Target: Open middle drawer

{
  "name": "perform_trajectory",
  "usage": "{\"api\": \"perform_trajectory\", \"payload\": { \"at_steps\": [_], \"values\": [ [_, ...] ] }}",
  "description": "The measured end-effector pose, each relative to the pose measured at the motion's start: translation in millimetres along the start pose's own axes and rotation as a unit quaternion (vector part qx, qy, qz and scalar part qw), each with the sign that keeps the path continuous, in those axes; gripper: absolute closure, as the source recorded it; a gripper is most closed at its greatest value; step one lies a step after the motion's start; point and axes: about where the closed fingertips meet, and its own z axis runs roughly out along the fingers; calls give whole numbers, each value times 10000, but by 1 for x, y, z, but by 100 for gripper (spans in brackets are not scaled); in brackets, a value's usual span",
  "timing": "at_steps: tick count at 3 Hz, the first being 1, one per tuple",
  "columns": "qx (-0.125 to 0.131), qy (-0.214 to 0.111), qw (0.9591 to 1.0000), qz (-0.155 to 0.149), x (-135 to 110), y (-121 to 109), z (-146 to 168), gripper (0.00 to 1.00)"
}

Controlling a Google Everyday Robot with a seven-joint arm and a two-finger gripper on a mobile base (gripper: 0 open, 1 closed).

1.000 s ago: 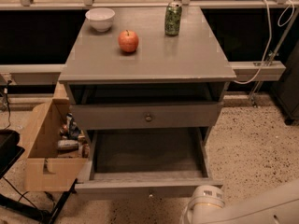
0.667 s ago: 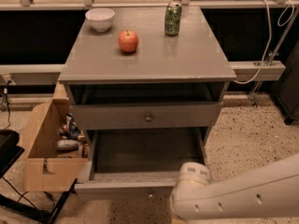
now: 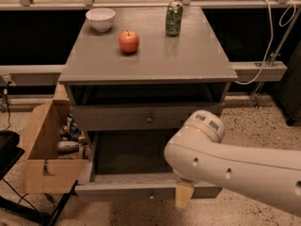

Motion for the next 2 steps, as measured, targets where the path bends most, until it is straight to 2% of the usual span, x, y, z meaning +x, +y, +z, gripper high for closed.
{"api": "perform_trajectory", "payload": {
  "at_steps": [1, 2],
  "values": [
    [-30, -147, 9980, 606, 45, -10, -60, 0],
    [-84, -302, 9928, 1153, 98, -17, -82, 0]
  ]
}}
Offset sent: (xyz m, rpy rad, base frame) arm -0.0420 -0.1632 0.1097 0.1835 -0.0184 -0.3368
